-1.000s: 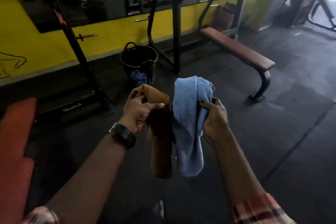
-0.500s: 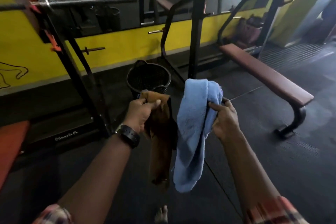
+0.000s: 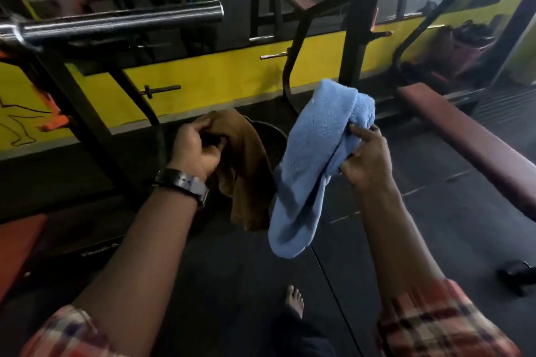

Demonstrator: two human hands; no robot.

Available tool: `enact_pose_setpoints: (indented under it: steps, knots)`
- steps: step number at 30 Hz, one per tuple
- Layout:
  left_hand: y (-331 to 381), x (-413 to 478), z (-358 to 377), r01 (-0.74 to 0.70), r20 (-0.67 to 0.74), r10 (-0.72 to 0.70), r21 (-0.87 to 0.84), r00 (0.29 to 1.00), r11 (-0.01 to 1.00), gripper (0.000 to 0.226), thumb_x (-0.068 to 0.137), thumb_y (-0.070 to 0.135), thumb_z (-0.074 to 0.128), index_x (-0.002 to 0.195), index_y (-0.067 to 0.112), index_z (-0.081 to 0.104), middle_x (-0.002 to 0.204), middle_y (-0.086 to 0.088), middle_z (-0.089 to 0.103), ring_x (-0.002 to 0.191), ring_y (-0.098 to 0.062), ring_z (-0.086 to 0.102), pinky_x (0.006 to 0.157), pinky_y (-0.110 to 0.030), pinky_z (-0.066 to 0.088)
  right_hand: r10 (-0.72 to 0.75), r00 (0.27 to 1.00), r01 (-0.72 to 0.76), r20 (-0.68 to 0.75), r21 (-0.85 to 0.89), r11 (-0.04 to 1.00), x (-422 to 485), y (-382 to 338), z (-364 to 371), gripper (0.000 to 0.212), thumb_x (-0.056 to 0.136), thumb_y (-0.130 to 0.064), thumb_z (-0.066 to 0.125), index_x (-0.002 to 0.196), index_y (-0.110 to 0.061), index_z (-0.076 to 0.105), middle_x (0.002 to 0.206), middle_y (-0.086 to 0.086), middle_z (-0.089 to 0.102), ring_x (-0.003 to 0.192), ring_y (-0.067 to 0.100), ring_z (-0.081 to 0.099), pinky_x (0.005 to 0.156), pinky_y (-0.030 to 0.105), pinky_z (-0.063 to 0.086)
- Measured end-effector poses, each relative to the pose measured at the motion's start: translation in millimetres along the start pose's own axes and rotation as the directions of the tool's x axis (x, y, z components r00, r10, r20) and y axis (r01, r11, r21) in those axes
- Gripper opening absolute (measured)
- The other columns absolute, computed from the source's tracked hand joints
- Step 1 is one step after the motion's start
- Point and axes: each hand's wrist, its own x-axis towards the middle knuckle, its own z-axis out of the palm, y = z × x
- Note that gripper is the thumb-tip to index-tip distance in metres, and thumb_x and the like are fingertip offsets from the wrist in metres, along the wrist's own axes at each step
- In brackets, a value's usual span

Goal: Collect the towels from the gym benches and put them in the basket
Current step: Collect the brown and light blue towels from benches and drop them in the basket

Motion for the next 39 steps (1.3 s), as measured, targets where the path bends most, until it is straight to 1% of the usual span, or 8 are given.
enact_pose_setpoints:
  steps: [9,15,18,21,25,31,35,39]
  knots:
    - [33,128,65,-0.393,-0.188,0.375,-0.07,0.908,0.917,0.023,0.095,0.001,0.04,0.1,-0.005,0.062,0.137,-0.038,0.048,0.134,-0.045,0.041,0.118,-0.038,0.026,0.057,0.977,-0.106,0.206,0.235,0.966,170,-22,102,0.035,0.087,0.003,0.04,0.119,-0.012,0.043,0.121,0.018,0.05,0.12,0.038,0.052,0.107,0.05,0.04]
    - [16,207,87,-0.353,0.002,0.354,-0.056,0.935,0.934,0.025,0.095,-0.009,0.042,0.111,-0.023,0.055,0.084,-0.019,0.062,0.069,0.005,0.063,0.07,-0.007,0.045,0.125,0.934,-0.221,0.334,0.267,0.938,236,-6,149,0.02,0.077,-0.005,0.041,0.087,-0.005,0.058,0.088,0.015,0.065,0.084,0.033,0.065,0.089,0.042,0.053]
    - [16,259,92,-0.144,-0.107,0.12,-0.256,0.987,0.956,0.032,0.094,-0.005,0.032,0.108,-0.007,0.061,0.111,-0.023,0.063,0.09,-0.022,0.064,0.085,-0.026,0.049,0.155,0.937,-0.241,0.312,0.259,0.935,270,11,173,0.022,0.076,-0.006,0.041,0.093,-0.006,0.056,0.098,0.016,0.061,0.096,0.034,0.061,0.099,0.047,0.047]
    - [1,291,81,0.039,-0.099,-0.042,-0.038,0.994,0.999,0.04,0.093,-0.002,0.036,0.128,-0.006,0.054,0.133,-0.025,0.057,0.123,-0.039,0.055,0.105,-0.047,0.046,0.197,0.932,-0.272,0.304,0.227,0.935,299,31,190,0.036,0.068,-0.005,0.045,0.102,-0.009,0.052,0.107,0.016,0.056,0.106,0.034,0.054,0.105,0.049,0.041]
    - [-12,318,58,0.137,-0.137,-0.116,0.16,0.984,0.978,0.034,0.091,-0.005,0.042,0.113,0.001,0.066,0.117,-0.019,0.066,0.115,-0.037,0.058,0.073,-0.036,0.053,0.255,0.923,-0.307,0.289,0.149,0.94,328,64,201,0.064,0.075,0.003,0.035,0.138,-0.006,0.045,0.128,0.02,0.05,0.121,0.041,0.049,0.11,0.055,0.035]
    - [-14,338,44,0.126,-0.128,-0.098,0.239,0.987,0.963,0.035,0.093,-0.008,0.042,0.1,0.017,0.064,0.092,0.002,0.064,0.093,-0.015,0.057,0.082,-0.03,0.051,0.381,0.913,-0.378,0.145,-0.049,0.924,363,116,193,0.063,0.083,0.009,0.038,0.145,-0.003,0.041,0.148,0.024,0.043,0.133,0.043,0.045,0.109,0.054,0.038]
    - [-13,339,50,0.103,-0.132,-0.077,0.197,0.988,0.975,0.023,0.098,0.001,0.042,0.104,0.01,0.063,0.088,0.0,0.068,0.088,-0.011,0.058,0.074,-0.028,0.054,0.328,0.931,-0.271,0.157,-0.303,0.914,379,142,170,0.041,0.083,0.013,0.049,0.117,-0.007,0.058,0.114,0.02,0.065,0.103,0.037,0.064,0.082,0.04,0.058]
    - [-22,331,54,0.069,-0.211,-0.024,0.21,0.977,0.975,0.035,0.097,0.003,0.046,0.13,0.003,0.056,0.111,-0.004,0.061,0.104,-0.017,0.055,0.083,-0.03,0.051,0.315,0.948,-0.145,0.051,-0.81,0.568,390,160,138,0.015,0.082,-0.003,0.064,0.078,-0.017,0.064,0.081,0.002,0.065,0.087,0.025,0.063,0.066,0.031,0.053]
